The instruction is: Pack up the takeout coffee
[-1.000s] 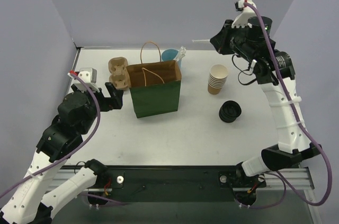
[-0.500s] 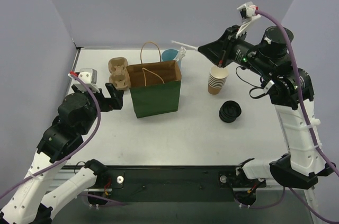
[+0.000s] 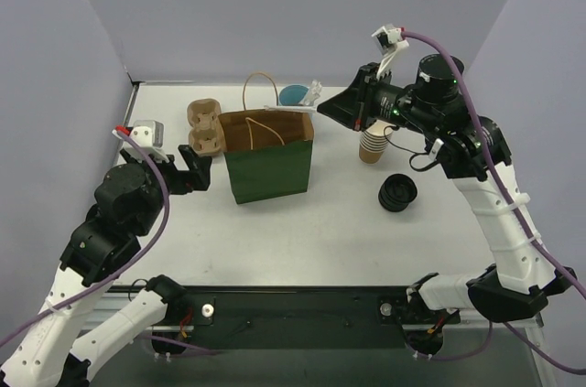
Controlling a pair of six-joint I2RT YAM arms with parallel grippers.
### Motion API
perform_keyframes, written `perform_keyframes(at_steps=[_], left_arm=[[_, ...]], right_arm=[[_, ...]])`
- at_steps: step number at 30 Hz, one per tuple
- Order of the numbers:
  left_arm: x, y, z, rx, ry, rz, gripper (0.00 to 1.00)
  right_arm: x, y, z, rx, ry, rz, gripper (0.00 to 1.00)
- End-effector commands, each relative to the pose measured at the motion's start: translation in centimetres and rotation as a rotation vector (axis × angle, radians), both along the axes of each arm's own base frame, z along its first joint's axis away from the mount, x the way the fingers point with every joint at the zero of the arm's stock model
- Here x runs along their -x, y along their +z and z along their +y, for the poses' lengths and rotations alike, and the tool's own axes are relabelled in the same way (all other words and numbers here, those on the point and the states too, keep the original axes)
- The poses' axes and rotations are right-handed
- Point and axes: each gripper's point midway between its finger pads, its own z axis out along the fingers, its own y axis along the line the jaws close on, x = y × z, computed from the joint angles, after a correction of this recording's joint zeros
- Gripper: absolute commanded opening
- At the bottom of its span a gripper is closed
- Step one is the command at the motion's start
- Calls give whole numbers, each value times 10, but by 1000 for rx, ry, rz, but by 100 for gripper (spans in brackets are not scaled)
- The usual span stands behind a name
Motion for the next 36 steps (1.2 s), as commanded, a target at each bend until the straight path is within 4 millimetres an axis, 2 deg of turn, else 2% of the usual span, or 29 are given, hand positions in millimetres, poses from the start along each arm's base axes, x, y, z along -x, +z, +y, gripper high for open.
perform_keyframes(at_steps=[1,11,18,22,28,29,30,31,32,33,36], left_arm=[[3,15,5,30,17,-48,97],[2,13,6,39,28,-48,97],[4,7,13,11,48,-41,97],[7,6,16,4,56,-41,97],[11,4,19,16,62,-47,97],[10,3,19,14,65,-44,97],[11,3,20,15,63,-46,97],[12,4,21,12,66,-49,97],[12,3,21,7,65,-50,97],[12,3,22,4,69,-51,97],[15,5,27,-5,79,-62,97]], right_arm=[[-2,7,7,-27,22,-27,0],[-31,-22,23,23,6,47,0],[-44,-41,27,86,-18,67,0],[-52,-50,37,109,-21,78,0],[-71,-52,73,124,0,67,0],[-77,-67,85,143,13,98,0],[-78,-54,91,121,17,83,2],[-80,-57,97,129,25,92,4],[-84,-70,107,150,35,118,13],[-79,-64,115,147,50,101,16],[-78,-72,123,166,56,111,19]])
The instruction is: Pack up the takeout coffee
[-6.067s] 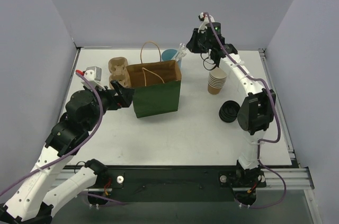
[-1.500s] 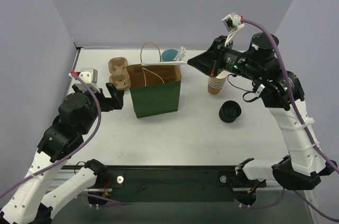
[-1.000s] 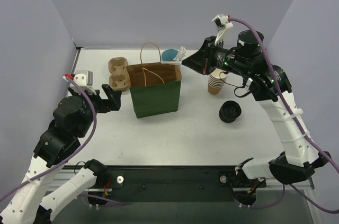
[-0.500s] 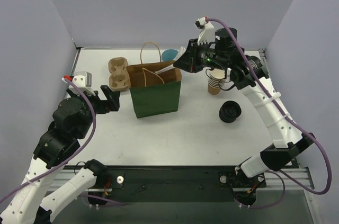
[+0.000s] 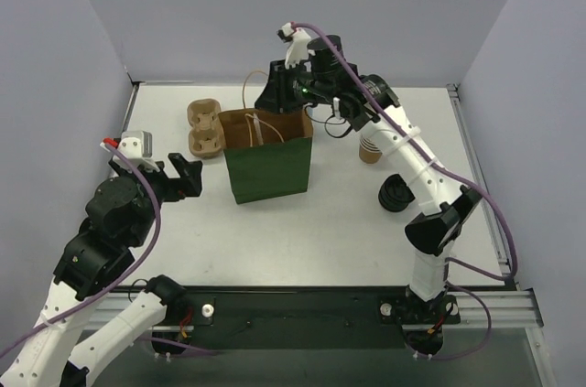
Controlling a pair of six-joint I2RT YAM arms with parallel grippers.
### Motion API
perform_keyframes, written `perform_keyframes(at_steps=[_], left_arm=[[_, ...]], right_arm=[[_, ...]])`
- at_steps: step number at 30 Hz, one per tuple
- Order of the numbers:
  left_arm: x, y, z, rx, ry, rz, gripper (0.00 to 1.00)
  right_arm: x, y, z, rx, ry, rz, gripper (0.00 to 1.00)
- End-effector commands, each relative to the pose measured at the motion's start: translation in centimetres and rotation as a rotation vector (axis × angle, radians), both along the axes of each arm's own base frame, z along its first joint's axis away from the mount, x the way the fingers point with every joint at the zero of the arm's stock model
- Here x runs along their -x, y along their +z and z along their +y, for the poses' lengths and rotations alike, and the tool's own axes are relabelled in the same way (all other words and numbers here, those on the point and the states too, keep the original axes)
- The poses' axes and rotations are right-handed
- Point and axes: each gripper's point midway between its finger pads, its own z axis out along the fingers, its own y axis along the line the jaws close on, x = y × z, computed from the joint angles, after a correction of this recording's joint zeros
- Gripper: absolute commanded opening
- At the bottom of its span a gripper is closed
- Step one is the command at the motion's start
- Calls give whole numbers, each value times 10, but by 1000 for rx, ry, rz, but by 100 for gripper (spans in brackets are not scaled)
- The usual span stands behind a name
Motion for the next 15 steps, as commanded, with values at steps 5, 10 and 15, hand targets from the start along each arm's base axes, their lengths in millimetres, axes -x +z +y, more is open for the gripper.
perform_keyframes(at_steps=[5,10,15], left_arm=[[5,7,9,-10,20,-40,97],[4,10,5,-2,2,-52,97],[2,28,-5,25,-42,-86,97]], right_arm=[[12,13,-4,17,-24,-38,46],[14,24,-32,31,-122,-74,70],[27,23,-64,62,-197,-84,100]])
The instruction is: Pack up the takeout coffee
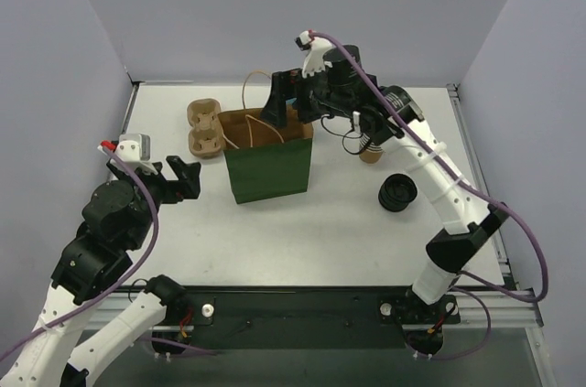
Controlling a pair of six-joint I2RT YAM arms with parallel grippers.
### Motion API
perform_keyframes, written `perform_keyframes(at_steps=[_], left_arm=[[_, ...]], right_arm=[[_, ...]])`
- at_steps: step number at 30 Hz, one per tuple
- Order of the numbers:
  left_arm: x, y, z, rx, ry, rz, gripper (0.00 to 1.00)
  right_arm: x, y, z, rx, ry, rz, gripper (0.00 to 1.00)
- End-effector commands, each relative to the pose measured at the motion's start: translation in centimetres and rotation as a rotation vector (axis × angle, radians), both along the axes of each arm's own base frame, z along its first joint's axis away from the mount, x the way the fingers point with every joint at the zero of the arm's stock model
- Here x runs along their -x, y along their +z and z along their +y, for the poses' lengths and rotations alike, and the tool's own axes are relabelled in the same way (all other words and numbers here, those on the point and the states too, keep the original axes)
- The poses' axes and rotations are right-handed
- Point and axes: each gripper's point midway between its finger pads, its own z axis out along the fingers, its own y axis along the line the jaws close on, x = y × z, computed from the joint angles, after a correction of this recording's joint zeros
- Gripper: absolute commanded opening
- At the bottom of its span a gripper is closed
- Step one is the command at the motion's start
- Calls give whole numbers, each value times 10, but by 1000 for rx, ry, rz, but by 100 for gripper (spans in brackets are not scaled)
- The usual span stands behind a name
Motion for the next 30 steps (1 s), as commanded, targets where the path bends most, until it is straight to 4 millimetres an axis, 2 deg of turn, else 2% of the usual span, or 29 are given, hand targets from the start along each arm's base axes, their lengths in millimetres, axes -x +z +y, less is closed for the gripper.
perform_keyframes(at_steps=[1,2,4,5,6,7,8,9,12,19,26,30], left_arm=[[-2,29,-12,40,-55,-72,97],[-2,34,-14,51,-67,-79,97],[-1,37,-21,82,-97,-81,97],[0,39,-24,96,-111,-88,97],[1,40,-27,111,-124,-87,97],[3,39,-31,121,-148,-85,97],[4,41,-33,132,-158,-88,97],[6,40,-34,148,-166,-85,97],[10,39,-39,185,-196,-81,97],[18,35,-43,224,-223,-74,97],[16,39,-51,232,-258,-72,97],[12,37,-55,237,-261,-72,97]], right_arm=[[17,40,-49,-23,-132,-101,100],[18,29,-56,-1,-160,-83,100],[27,36,-79,-21,-245,-84,100],[26,36,-90,-17,-300,-87,100],[26,25,-100,3,-347,-73,100],[34,31,-111,-23,-382,-69,100],[34,31,-121,-20,-433,-73,100],[36,23,-125,-11,-449,-57,100],[46,22,-144,-39,-515,-45,100],[59,-2,-156,-26,-543,-5,100],[65,-16,-156,-9,-522,22,100],[69,-16,-157,-16,-515,21,100]])
